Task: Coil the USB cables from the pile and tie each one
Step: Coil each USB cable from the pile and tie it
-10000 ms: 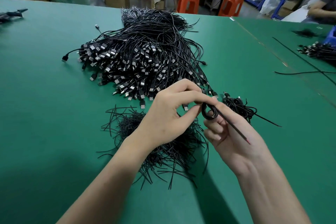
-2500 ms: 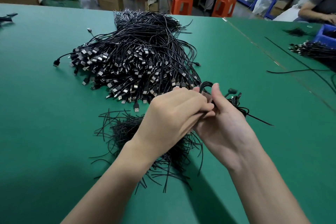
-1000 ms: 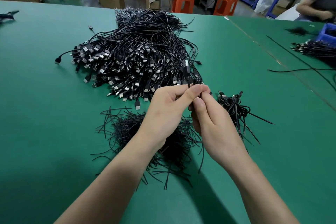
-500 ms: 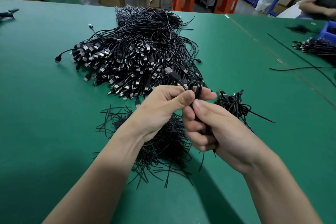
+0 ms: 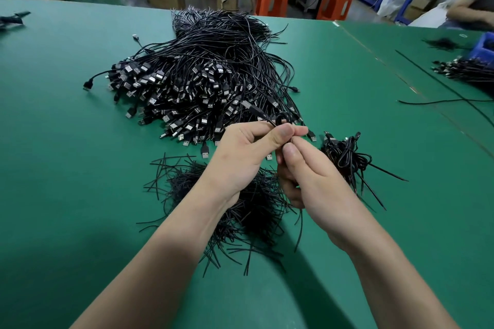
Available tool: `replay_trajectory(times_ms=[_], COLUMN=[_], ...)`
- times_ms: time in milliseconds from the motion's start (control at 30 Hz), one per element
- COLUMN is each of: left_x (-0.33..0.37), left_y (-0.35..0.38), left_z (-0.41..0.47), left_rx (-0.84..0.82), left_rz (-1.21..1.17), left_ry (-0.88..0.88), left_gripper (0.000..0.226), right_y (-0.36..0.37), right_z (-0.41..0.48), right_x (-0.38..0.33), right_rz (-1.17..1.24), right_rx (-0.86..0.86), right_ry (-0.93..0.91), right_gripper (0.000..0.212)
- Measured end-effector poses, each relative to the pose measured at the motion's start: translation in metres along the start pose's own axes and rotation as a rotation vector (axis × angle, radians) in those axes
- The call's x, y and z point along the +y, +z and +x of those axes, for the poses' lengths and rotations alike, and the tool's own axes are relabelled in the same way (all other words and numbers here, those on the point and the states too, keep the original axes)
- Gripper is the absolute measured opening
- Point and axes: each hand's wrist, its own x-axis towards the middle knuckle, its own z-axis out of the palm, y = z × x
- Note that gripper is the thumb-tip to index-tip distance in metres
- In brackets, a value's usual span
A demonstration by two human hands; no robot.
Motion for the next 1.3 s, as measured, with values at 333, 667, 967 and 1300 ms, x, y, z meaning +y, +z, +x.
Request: replay_trajectory(times_ms=[333,667,967,1300], left_x=[0.021,0.008,0.014,0.009], left_y=[-0.039,-0.030,-0.046,-0.029], left_z=[0.000,-0.004,-0.001,-0.001], left_rx=[-0.178,-0.184,-0.054,0.030], left_rz=[1.077,1.623,1.322,0.328], left_ry=[-0.102,-0.425,-0.285,-0.224], left_gripper=[0.014,0.022,0.017,0.008], right_y=[-0.003,-0.003,0.000,0.012], right_z=[0.004,0.002,0.000,0.005], right_x=[0.013,0.020,0.030,0.020], right_rz=[-0.277,-0.230,-0.201,-0.010], right_rx=[0.247,0.262,0.290,0.250], right_ry=[-0.030,0.002,-0.014,-0.051], right_gripper=[0.036,0.036,0.035,0.029])
